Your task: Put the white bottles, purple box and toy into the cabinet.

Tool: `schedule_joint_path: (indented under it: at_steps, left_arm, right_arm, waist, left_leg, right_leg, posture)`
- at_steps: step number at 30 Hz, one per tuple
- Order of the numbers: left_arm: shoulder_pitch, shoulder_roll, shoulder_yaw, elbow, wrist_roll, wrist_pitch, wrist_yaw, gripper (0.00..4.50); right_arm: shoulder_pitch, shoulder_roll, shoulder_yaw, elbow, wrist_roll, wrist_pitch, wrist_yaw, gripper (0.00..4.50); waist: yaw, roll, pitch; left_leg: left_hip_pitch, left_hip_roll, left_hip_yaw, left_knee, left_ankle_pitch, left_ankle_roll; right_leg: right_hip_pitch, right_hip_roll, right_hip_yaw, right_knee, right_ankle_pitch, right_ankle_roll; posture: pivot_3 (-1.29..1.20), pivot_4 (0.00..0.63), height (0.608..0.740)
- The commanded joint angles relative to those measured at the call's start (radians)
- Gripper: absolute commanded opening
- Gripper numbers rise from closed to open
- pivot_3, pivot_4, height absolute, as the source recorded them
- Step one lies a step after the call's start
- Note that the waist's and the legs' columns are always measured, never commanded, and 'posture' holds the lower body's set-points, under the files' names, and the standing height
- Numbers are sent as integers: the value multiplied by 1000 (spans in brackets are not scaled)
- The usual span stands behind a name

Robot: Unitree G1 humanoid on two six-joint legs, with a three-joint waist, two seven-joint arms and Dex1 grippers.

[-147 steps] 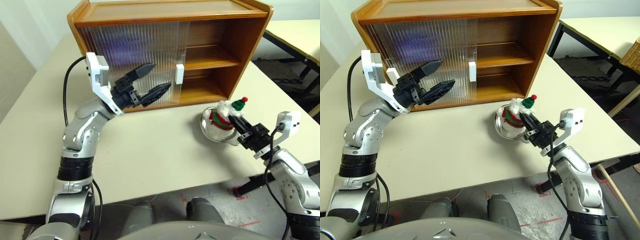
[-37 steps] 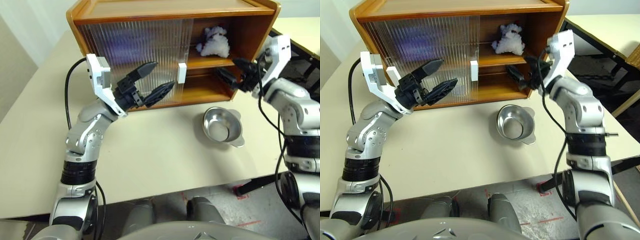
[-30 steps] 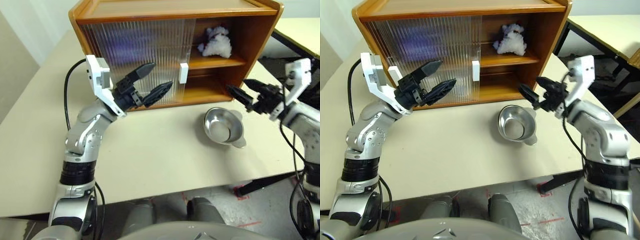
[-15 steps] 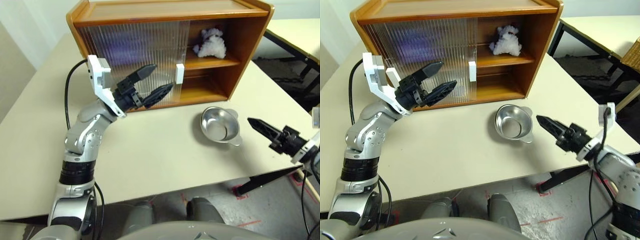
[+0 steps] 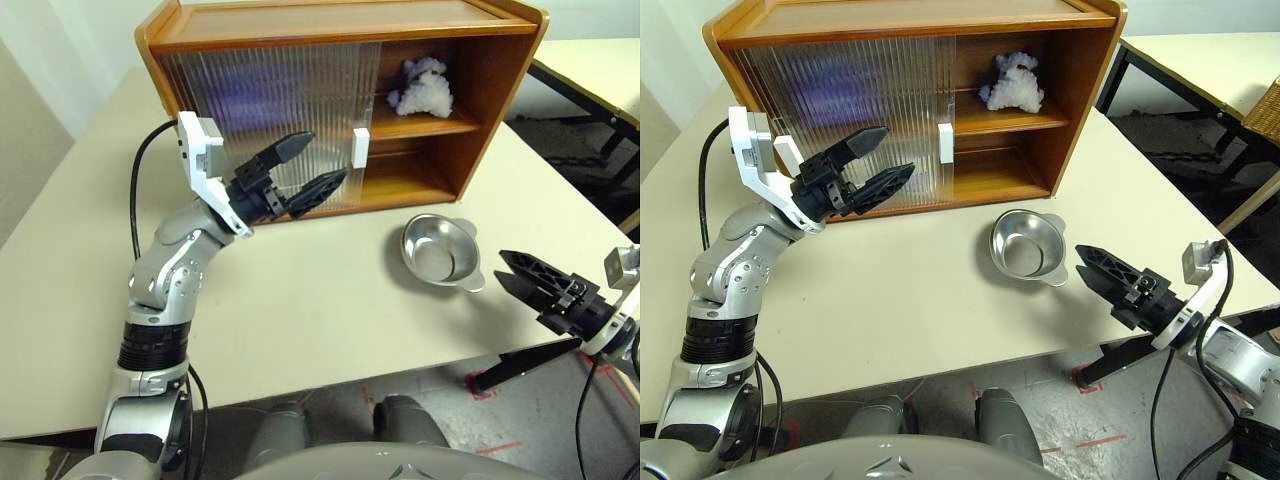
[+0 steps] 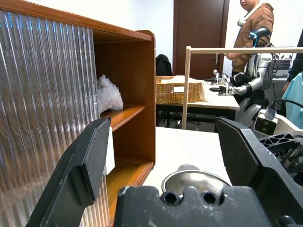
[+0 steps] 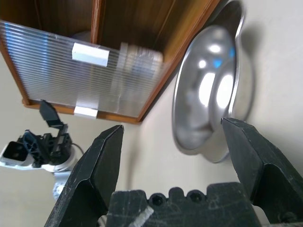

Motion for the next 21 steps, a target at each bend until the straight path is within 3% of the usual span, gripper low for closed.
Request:
schedule_joint_path:
  at_steps: [1,9,21]
  left_arm:
    - [16,7,3,-33,-9,12,4,4500]
    - [17,15,11,-44,-12,23,6,4500]
    - [15,5,2,-36,-8,20,0,4500]
  right_arm:
    - [24,9,33,-6,93,-12,-92,4464]
    - [72,-13,103,-46,213,-83,-209,4464]
    - [114,-85,88,-23,220,-154,-128,4464]
  waist:
    - [1,0,0]
    - [1,0,0]
    - [1,0,0]
  left_leg:
    - [0,0,0,0,0,0]
    - [-1,0,0,-1,0,0]
    - [-2,0,0,-1,0,0]
  right_leg:
    - [0,0,0,-1,0,0]
    - [0,-1,0,-1,0,0]
    - [0,-1,0,-2,0,1]
  posture:
    - [2,8,740]
    - [6,8,740]
    - [-4,0,740]
